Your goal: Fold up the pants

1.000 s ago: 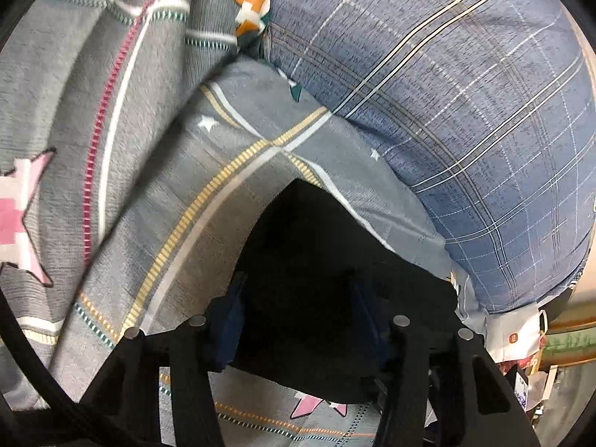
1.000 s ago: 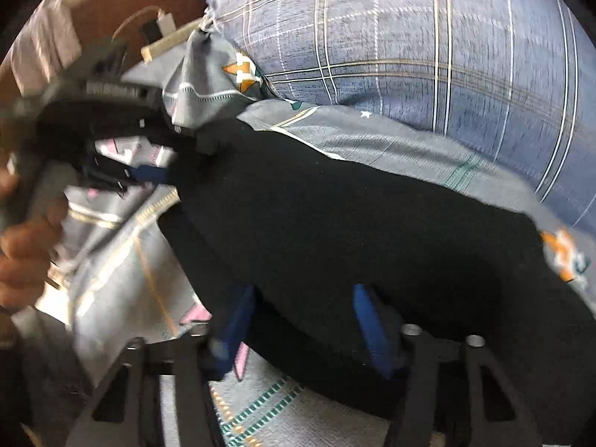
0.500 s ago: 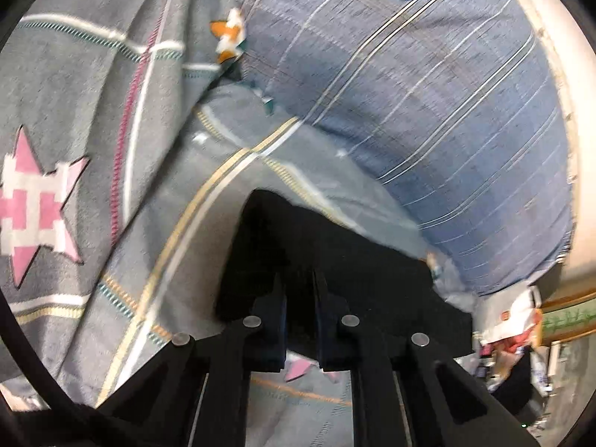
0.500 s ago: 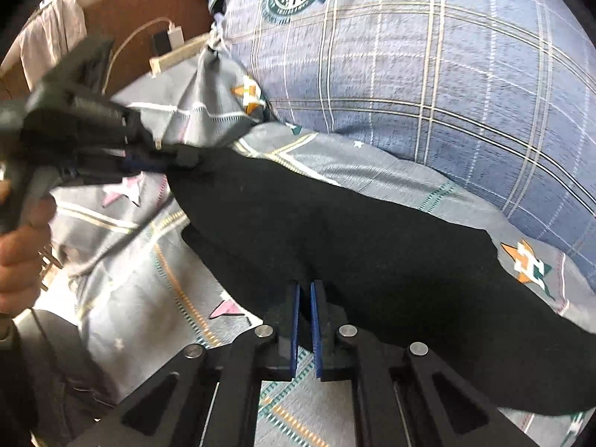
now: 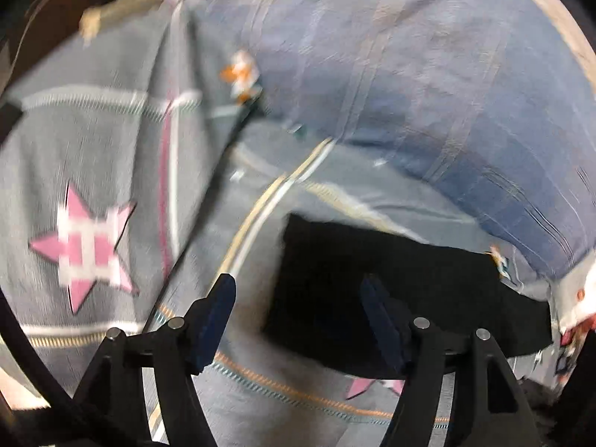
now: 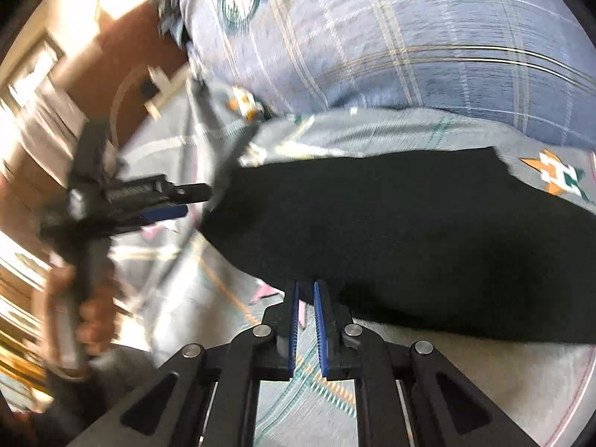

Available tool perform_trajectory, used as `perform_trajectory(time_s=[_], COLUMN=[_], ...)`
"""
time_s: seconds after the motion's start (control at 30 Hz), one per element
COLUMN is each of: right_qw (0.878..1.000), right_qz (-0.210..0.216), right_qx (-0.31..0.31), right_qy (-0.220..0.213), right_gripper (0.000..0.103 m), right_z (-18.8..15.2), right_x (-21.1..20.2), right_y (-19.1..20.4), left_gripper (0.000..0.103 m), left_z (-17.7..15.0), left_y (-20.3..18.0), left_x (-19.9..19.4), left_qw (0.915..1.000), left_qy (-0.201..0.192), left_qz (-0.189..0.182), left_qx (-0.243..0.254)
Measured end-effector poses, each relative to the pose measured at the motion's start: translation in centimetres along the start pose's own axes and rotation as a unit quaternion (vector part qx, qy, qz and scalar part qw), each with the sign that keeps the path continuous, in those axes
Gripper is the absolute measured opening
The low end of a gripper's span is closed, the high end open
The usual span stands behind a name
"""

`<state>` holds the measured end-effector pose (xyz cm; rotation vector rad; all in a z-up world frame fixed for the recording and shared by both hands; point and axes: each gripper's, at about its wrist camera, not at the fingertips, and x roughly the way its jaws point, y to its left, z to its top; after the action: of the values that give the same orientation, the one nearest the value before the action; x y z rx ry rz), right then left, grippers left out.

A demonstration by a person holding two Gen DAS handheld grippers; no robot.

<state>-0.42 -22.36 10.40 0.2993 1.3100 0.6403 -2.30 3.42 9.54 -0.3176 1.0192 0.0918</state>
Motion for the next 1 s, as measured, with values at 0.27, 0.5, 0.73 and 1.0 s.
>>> perform_trajectory(time_s=[0.27,0.5,0.73,1.0], right_qw=[0.996,0.985,0.977,0.965], right_qz=[0.042,0.012,-0.022,-0.155], right_qx=[0.062,0.129,0.193,0.191], right_qy=[-0.051,-0.116,-0.091,-0.086], right_gripper=[0.086,0.086,0.086,0.086], right_z=[-0.3,-1.8,-2.2,-3.1], right_x=[-8.5,-10.3,-10.1,-9.7], right_y=[-6.7,-13.2,-17.4,-17.1], left_gripper=[0.071,0.072,0.072,0.084], left_z=[-2.7,-6.2,-8.7,-9.9], left_y=[-7.3,-12.1,-14.9,-15.5], left_x=[-0.2,2.4,4.2,6.2], left_qw=[0.9940,0.9906,0.9877,0.9826], left_qy=[-0.036,-0.026,-0.027,-0.025], left_qz=[-0.063,-0.064,-0.042,0.000], left_qx=[0.082,0.118,0.148,0.184])
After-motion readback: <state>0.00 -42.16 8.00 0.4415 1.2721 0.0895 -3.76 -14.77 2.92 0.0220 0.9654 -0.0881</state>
